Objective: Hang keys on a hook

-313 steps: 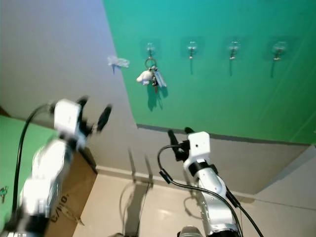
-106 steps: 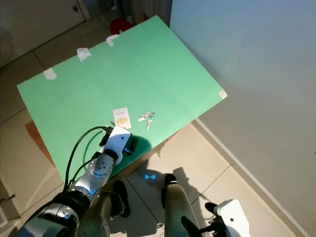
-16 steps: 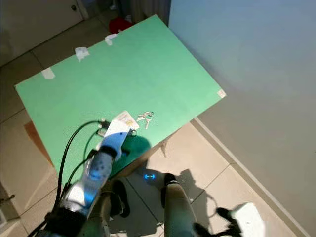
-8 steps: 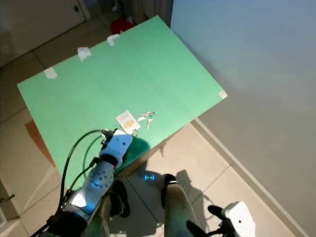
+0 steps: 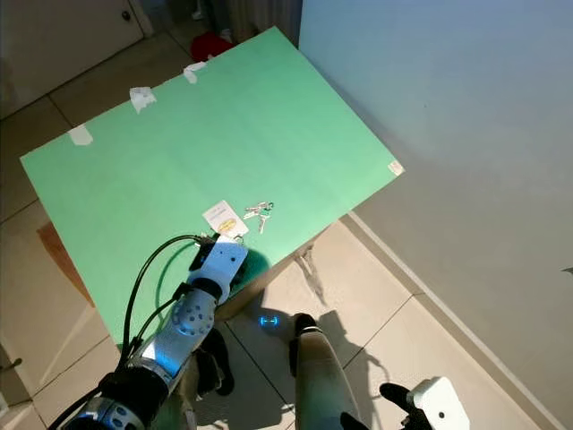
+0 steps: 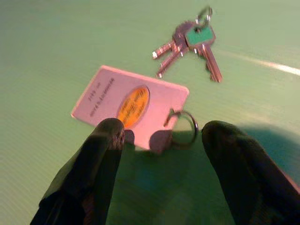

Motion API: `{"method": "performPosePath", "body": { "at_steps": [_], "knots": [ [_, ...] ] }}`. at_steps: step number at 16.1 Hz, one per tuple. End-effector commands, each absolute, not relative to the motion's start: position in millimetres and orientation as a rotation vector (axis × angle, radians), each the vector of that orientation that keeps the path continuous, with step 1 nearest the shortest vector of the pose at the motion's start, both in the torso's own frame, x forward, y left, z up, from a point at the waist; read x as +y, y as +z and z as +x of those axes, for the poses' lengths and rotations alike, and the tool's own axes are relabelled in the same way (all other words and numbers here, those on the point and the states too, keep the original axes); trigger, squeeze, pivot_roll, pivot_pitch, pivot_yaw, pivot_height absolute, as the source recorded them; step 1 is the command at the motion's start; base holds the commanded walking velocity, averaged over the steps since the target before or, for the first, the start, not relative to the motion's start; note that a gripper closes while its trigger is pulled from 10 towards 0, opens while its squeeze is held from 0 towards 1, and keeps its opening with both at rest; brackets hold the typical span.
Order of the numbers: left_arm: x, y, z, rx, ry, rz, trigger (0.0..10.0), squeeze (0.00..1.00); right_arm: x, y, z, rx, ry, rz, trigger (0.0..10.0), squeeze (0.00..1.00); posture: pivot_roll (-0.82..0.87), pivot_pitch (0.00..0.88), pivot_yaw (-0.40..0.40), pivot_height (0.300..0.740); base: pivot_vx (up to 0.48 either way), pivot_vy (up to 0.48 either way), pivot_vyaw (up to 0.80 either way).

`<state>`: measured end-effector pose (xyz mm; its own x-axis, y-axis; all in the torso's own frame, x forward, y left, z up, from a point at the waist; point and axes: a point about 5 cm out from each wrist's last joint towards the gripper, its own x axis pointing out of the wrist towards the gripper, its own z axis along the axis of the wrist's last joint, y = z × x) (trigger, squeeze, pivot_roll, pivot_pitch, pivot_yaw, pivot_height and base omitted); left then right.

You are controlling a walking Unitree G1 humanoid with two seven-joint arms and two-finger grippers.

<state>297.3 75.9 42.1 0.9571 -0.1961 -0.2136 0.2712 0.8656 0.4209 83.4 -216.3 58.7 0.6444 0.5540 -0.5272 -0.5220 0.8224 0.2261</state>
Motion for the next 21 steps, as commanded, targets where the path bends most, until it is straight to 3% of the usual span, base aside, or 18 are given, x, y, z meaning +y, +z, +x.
{"method": "performPosePath", "body": {
  "at_steps": [1,10,12,21],
  "knots": [
    [74.3,29.5,289.8,0.208,-0.251,0.473,10.0,0.0,-218.0,58.6,76.2,0.649,0.596,0.064,10.0,0.0,-0.47,0.397,-0.021,0.74,0.0,0.0,0.0],
    [65.1,14.4,294.5,0.323,-0.317,0.466,10.0,0.0,-214.8,60.1,75.4,0.659,0.594,0.06,10.0,0.0,-0.48,0.406,-0.028,0.74,0.0,0.0,0.0],
    [67.0,5.4,289.8,0.409,-0.321,0.428,0.0,0.0,-213.9,60.1,74.6,0.66,0.593,0.062,10.0,0.0,-0.48,0.407,-0.027,0.74,0.0,0.0,0.0],
    [70.6,10.9,294.0,0.374,-0.314,0.376,0.0,0.0,-218.4,56.1,76.2,0.666,0.585,0.057,10.0,0.0,-0.48,0.406,-0.027,0.74,0.0,0.0,0.0]
  ]
}}
